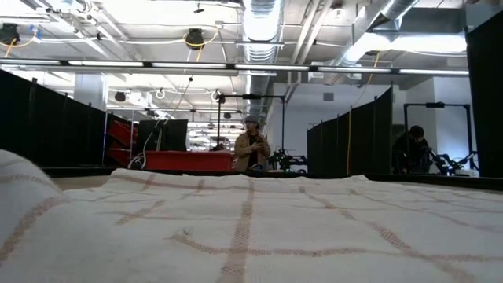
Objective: Roll towel
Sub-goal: Fold the white striped towel
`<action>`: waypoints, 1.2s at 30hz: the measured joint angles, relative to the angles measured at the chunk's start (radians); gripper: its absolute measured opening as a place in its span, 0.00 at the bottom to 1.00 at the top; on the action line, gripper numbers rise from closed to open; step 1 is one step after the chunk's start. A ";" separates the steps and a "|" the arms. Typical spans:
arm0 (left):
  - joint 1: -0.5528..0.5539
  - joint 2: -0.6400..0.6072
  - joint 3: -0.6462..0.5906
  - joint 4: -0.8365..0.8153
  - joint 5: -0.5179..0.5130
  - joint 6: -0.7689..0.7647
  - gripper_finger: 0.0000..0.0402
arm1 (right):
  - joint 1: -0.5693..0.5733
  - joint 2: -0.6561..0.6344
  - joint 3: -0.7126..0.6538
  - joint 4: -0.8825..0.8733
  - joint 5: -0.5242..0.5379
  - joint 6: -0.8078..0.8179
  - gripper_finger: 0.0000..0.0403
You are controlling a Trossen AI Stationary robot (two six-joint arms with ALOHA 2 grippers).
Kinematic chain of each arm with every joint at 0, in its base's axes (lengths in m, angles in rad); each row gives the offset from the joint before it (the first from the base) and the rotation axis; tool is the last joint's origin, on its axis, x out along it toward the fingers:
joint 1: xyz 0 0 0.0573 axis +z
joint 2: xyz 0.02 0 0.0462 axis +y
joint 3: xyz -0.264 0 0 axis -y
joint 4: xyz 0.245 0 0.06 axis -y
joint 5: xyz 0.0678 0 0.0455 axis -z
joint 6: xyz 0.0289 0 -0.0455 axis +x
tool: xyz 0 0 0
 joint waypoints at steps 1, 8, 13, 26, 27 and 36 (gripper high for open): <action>0.000 0.000 0.000 -0.005 -0.001 0.000 0.23 | 0.005 0.006 -0.006 -0.022 0.000 -0.001 0.37; 0.004 -0.002 0.000 -0.015 -0.003 -0.007 0.23 | 0.027 0.053 -0.001 0.131 0.002 0.071 0.38; 0.004 -0.005 0.001 -0.030 -0.007 -0.011 0.23 | 0.059 0.131 0.037 0.174 -0.017 0.106 0.38; 0.014 -0.007 0.002 -0.042 -0.007 -0.003 0.23 | 0.076 0.197 0.065 0.185 -0.042 0.159 0.36; 0.014 -0.007 0.002 -0.041 -0.006 -0.003 0.23 | 0.077 0.196 0.071 0.177 -0.042 0.162 0.35; 0.015 -0.007 0.002 -0.041 -0.010 0.002 0.23 | 0.077 0.196 0.130 0.005 -0.001 0.144 0.32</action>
